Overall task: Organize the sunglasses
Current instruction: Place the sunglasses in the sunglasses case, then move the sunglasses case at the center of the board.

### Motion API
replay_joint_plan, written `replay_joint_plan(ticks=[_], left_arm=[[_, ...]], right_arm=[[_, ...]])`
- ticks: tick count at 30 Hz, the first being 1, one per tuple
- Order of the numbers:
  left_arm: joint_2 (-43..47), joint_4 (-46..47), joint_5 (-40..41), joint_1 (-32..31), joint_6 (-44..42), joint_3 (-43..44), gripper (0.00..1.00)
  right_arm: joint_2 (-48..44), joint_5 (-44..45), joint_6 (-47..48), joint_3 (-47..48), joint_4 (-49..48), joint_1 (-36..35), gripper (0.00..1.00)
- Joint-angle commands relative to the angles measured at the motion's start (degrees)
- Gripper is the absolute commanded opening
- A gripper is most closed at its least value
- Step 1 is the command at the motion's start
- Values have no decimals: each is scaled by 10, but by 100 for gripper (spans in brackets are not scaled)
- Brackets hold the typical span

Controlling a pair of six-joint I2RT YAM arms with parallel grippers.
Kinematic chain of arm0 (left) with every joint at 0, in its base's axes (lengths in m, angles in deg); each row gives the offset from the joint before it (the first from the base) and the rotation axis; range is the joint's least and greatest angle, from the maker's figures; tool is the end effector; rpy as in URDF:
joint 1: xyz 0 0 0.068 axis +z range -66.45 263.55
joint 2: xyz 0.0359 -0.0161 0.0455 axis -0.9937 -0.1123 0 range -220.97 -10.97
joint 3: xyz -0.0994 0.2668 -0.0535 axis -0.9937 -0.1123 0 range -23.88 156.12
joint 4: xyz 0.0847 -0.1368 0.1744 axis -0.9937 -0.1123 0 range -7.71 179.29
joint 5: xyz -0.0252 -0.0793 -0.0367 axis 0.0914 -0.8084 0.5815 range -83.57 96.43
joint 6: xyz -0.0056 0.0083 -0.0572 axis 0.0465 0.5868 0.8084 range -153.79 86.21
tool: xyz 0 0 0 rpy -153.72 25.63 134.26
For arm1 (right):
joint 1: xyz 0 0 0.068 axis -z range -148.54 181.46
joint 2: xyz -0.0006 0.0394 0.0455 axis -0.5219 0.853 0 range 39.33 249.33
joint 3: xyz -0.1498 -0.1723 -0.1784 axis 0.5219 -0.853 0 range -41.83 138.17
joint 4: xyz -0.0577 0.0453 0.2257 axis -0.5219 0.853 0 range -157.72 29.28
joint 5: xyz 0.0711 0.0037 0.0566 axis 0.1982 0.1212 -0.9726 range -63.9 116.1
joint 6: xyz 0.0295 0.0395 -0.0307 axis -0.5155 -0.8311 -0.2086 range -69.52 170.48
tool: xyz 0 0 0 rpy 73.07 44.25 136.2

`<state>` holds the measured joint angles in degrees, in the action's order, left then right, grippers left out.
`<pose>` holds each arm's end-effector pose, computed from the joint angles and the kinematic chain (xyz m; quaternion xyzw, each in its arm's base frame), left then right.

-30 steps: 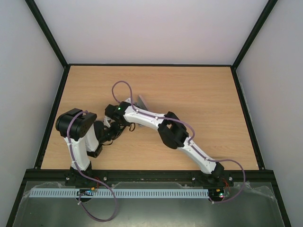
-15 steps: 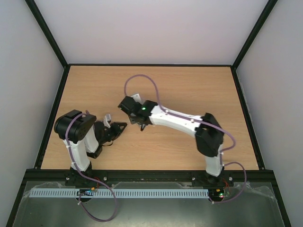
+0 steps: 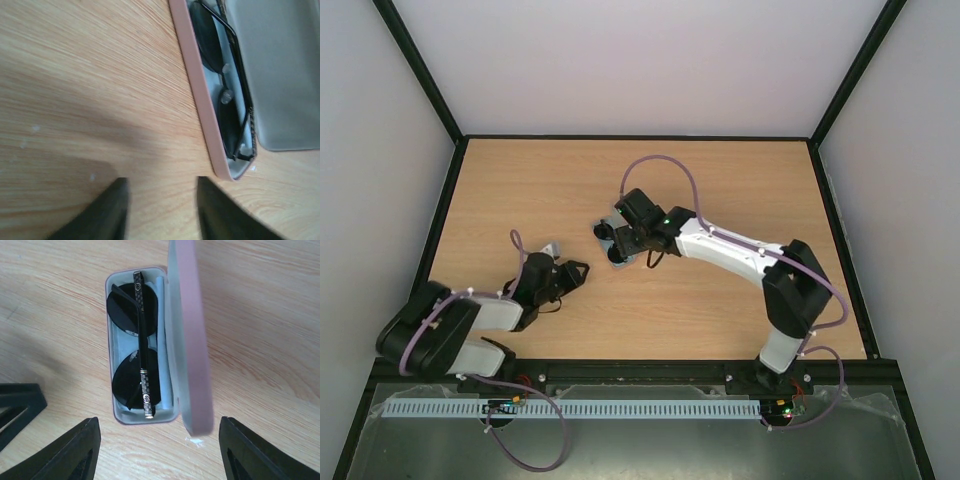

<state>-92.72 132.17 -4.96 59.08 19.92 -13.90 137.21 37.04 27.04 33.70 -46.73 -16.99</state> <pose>0.1838 -0.0928 0.1472 -0.1675 0.8419 -0.3853 0.3387 0.2498 0.2698 0.2856 -0.1611 0.9006 0.1605 0.3705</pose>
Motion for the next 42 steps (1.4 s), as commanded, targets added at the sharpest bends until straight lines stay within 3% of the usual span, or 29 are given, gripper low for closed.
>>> replay_joint_plan(ticks=[1, 6, 11, 14, 17, 23, 33, 42], left_arm=[[87, -179, 59, -24, -29, 13, 49], [174, -254, 78, -30, -32, 7, 55], [209, -282, 80, -29, -32, 3, 56], [210, -278, 72, -30, -31, 1, 56], [212, -273, 67, -30, -30, -2, 56], [222, -264, 60, -32, -27, -13, 56], [254, -273, 59, -42, -19, -25, 56], [247, -261, 68, -68, -9, -25, 56]], right_arm=[[54, 18, 30, 36, 11, -2, 67], [100, 79, 24, 61, 20, -3, 66], [137, 93, 12, 78, 17, -3, 58], [147, 87, 2, 79, 16, -3, 40], [144, 99, -4, 72, 18, -9, 28], [132, 117, -11, 57, 22, -27, 14], [86, 148, -50, -10, 33, -60, 11], [-46, 199, -124, -138, 77, -82, 11]])
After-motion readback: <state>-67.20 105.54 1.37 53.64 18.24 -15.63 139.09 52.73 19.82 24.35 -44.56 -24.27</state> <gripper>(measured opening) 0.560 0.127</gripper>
